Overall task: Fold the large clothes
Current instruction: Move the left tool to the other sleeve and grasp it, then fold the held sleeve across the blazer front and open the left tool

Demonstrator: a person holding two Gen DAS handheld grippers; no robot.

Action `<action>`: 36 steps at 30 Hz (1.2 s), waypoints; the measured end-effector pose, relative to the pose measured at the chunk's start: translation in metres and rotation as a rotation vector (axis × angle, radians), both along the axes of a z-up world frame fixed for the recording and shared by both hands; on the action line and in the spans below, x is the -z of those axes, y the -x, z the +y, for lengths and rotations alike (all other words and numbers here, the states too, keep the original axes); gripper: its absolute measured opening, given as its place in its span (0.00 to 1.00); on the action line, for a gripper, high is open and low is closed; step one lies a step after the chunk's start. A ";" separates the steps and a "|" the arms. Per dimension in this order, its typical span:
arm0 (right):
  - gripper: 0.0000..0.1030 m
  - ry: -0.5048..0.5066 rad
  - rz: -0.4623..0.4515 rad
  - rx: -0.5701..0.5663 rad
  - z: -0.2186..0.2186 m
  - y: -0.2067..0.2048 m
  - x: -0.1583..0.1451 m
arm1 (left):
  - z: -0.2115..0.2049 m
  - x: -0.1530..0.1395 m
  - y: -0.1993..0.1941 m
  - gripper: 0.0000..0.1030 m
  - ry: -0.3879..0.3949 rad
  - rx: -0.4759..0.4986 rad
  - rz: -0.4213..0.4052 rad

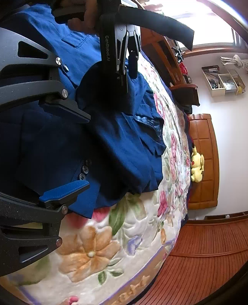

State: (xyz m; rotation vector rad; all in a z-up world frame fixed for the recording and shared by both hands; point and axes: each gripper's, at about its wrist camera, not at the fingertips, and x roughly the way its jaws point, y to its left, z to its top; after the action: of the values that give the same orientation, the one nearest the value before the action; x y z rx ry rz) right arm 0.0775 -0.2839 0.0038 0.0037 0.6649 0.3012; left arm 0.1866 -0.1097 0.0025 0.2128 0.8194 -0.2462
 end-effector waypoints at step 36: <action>0.63 0.036 0.006 0.014 0.009 0.001 0.005 | 0.127 -0.018 0.128 0.38 0.024 -0.155 -0.161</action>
State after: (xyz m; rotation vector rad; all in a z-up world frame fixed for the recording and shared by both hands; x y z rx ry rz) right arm 0.0763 -0.2752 -0.0007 -0.0247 0.6760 0.2759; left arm 0.0582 0.0178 0.0201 0.1435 0.6695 -0.0915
